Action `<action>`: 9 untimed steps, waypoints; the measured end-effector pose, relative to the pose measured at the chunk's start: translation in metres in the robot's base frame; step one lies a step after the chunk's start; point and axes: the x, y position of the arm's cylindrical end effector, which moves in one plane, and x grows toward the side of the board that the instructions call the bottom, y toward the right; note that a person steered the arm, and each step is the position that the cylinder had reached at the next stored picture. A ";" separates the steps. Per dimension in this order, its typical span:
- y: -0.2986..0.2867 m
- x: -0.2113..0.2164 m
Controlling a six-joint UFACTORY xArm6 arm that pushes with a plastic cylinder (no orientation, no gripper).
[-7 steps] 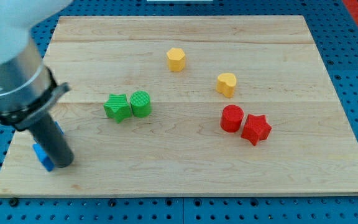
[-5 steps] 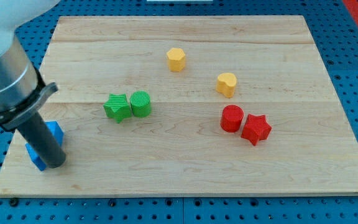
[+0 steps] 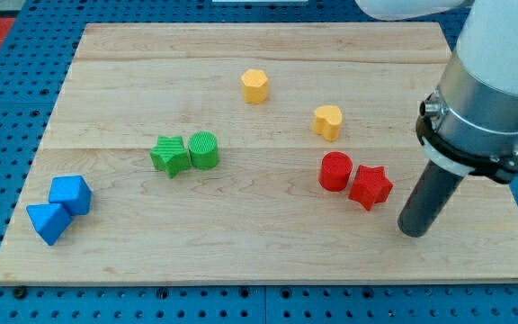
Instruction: Push the red blocks horizontally to the green blocks
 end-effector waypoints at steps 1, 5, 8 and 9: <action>-0.043 -0.039; -0.093 -0.061; -0.047 -0.062; 0.018 -0.062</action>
